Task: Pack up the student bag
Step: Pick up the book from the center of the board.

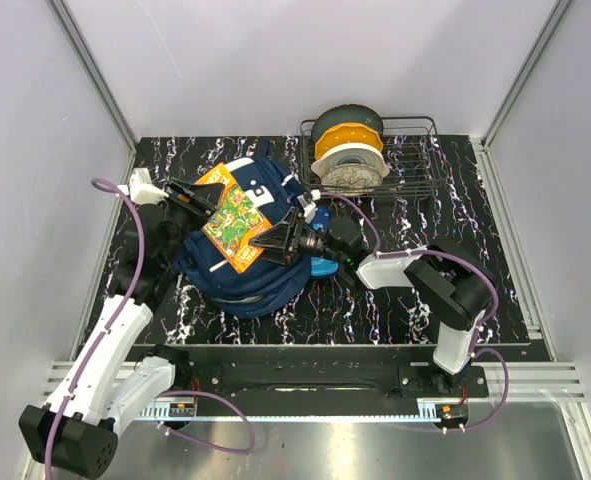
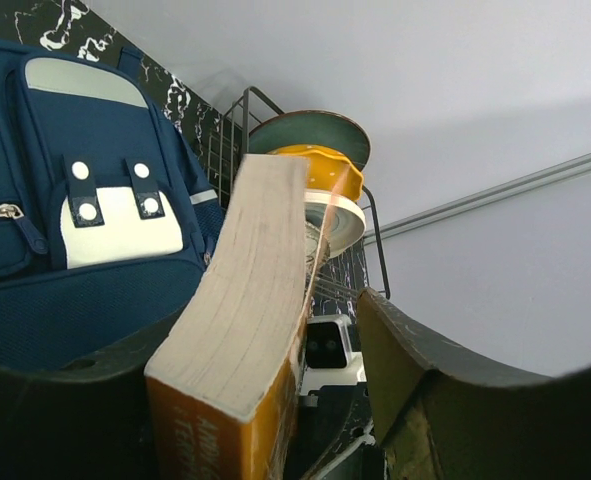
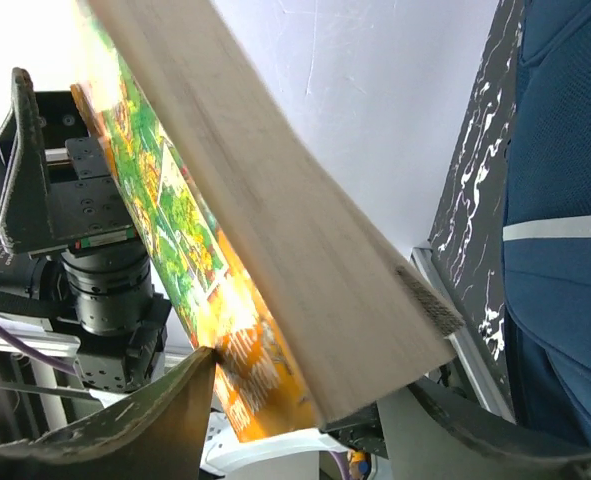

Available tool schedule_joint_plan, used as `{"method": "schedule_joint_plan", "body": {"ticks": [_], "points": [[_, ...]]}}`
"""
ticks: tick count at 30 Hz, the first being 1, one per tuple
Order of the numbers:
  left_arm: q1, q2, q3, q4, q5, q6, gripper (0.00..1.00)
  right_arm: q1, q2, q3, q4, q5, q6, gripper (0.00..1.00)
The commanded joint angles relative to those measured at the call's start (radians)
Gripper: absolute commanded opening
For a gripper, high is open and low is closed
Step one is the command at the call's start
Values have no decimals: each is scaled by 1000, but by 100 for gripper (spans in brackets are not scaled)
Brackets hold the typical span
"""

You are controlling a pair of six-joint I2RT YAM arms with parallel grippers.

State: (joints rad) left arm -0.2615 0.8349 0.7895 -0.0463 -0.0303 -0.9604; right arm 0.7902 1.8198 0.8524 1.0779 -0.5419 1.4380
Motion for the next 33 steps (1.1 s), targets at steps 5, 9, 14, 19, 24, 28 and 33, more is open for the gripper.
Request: {"method": "schedule_joint_plan", "body": {"ticks": [5,9,14,19,24,28,33], "points": [[11,-14,-1,97,59,-4,0,7,16,39,194,-52,16,45],[13,-20,-9,94,67,-3,0,9,4,31,205,-55,6,45],[15,-25,-12,74,69,0,0,7,-13,34,202,-53,-14,60],[16,-33,-29,75,78,6,0,7,-25,33,174,-56,-36,58],[15,-37,-42,97,118,14,0,7,-27,27,177,-56,-37,44],[15,-36,-64,114,144,22,3,6,-33,33,195,-75,-47,2],[16,-51,-64,118,152,83,63,7,-135,2,7,-24,-142,0]]}}
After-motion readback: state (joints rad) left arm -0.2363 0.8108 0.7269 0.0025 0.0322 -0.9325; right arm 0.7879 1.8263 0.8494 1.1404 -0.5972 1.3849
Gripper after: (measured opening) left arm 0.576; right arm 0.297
